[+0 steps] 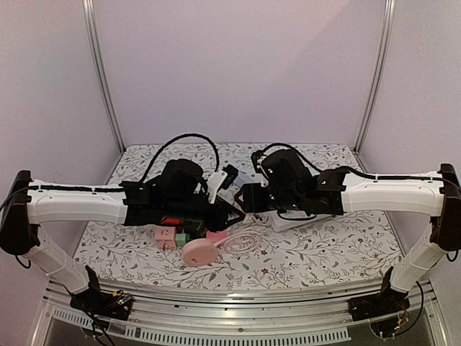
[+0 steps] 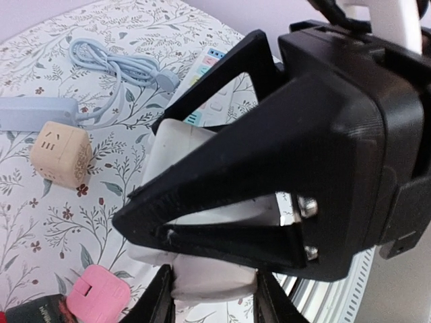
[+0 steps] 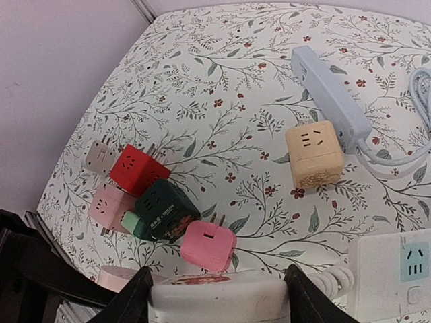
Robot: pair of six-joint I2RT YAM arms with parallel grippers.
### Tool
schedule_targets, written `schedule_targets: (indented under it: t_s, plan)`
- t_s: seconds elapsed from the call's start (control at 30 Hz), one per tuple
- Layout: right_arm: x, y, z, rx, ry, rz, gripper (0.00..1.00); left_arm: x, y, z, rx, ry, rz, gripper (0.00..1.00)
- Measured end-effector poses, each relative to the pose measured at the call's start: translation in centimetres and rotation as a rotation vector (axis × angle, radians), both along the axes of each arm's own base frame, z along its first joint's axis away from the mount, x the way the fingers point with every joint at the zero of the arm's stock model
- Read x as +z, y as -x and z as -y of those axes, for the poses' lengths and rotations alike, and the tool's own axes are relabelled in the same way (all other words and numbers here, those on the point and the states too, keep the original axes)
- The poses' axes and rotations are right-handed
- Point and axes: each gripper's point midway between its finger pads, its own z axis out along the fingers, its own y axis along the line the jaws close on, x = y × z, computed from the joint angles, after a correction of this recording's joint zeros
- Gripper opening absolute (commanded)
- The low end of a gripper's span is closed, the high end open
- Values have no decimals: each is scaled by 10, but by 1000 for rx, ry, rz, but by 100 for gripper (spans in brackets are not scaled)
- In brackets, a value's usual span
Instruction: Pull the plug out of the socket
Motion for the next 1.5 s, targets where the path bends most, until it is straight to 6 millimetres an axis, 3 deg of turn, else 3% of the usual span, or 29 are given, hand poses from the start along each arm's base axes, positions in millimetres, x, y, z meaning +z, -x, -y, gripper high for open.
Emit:
schedule_targets:
  t_s: [0.37,0.67,0.97,1.5]
  plan:
    - [-5,-7,-1,-46,25,-19,17,-4,-5,-4,47,-31,23,0]
    - [-10,2,-15,110,-25,-16,17,-9,-7,-9,30,-14,-30,0]
    - [-7,10,-16,175,-58,14,17,-7,1,-8,-17,17,-69,0]
    - [-5,-5,-5,-5,36,-6,18,-4,-7,-5,40,-23,1,0]
